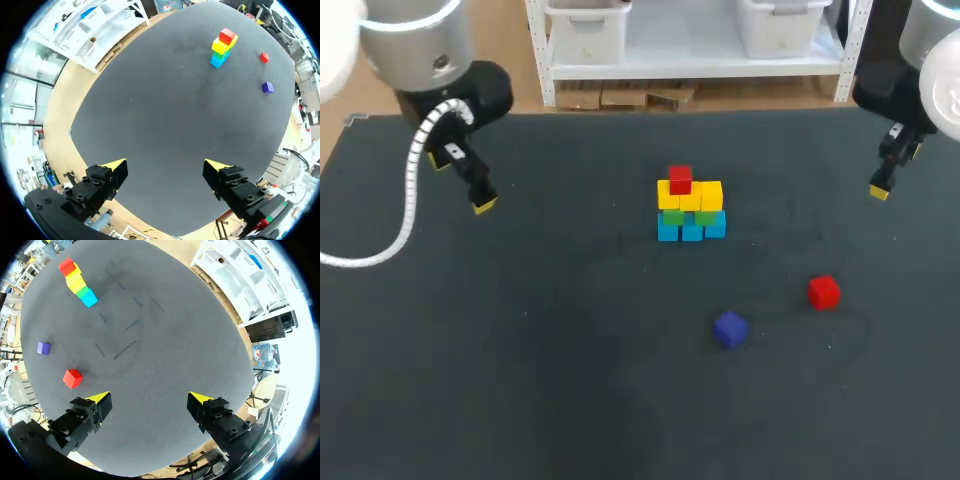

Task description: Place the blue cubes, place green cubes on the blue cubes, place the yellow cubes on the green cubes, then place the red cubes on the yellow cubes, and place purple cube on the red cubes.

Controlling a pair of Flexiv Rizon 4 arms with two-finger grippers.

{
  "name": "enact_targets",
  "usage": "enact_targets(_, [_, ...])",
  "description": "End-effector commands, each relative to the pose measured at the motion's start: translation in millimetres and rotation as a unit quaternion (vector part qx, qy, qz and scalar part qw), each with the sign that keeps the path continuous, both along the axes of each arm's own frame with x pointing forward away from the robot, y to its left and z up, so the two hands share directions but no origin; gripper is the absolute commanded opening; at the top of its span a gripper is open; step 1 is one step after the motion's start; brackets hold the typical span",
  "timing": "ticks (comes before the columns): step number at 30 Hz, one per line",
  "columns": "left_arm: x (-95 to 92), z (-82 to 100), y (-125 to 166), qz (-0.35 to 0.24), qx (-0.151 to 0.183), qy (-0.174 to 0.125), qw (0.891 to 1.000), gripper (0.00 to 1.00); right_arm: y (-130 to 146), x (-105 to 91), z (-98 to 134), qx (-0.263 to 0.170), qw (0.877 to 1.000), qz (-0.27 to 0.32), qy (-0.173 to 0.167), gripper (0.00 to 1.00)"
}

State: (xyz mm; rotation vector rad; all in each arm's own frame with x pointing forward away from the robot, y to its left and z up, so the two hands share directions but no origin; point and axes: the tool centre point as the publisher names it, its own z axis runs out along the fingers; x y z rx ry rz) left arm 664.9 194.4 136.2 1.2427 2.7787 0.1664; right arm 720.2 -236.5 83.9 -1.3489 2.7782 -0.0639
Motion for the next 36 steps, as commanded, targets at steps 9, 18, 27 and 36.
enact_targets(9, [14.7, -18.2, 38, 0.042, -0.035, -0.013, 0.998, 1.0, 0, -0.7, 0, 0.001, 1.0, 0.0, -0.001, 1.0])
enact_targets(18, [17.5, -19.4, 41, 0.046, -0.036, -0.015, 0.998, 1.0, 0, -0.7, 0, 0.001, 1.0, 0.0, -0.001, 1.0])
enact_targets(27, [18.6, -20.0, 40, 0.054, -0.035, -0.001, 0.998, 1.0, 0, -0.7, 0, 0.001, 1.0, 0.0, -0.001, 1.0])
enact_targets(36, [18.6, -20.0, 40, 0.054, -0.035, -0.001, 0.998, 1.0, 0, -0.7, 0, 0.001, 1.0, 0.0, -0.001, 1.0])
